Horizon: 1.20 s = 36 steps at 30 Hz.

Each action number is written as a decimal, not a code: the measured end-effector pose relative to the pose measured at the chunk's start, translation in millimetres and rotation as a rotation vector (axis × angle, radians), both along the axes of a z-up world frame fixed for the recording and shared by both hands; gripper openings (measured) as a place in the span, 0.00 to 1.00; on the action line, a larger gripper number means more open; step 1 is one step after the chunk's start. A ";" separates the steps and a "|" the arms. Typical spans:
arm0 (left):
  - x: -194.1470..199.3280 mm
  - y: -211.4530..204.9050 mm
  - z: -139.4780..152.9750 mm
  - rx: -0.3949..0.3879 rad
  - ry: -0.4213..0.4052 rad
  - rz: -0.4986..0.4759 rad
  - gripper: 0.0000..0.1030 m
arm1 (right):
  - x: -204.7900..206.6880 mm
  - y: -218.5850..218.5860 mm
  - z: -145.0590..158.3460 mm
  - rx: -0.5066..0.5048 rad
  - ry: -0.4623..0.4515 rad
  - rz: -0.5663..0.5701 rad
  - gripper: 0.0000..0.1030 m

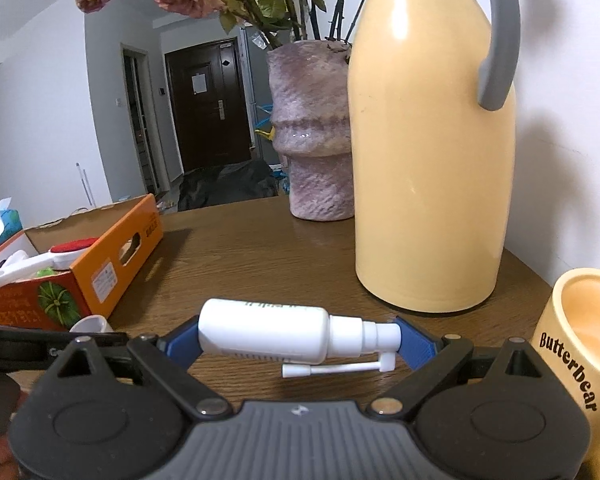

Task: Organize rigid objects
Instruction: 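Lift the white nasal spray bottle with the right gripper, then close the left gripper on the white tape roll while the right gripper holds the spray bottle, then carry the tape roll and nasal spray bottle with both grippers over the box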

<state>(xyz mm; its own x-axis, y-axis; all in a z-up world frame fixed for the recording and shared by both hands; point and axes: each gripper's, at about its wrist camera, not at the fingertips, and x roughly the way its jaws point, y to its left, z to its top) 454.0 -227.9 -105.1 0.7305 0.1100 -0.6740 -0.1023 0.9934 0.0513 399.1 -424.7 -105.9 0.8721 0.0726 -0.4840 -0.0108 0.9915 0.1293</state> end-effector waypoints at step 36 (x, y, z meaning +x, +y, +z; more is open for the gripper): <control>-41.1 17.7 13.1 -0.041 -0.051 -0.095 0.43 | -10.6 11.5 -1.2 -0.014 -0.056 -0.023 0.95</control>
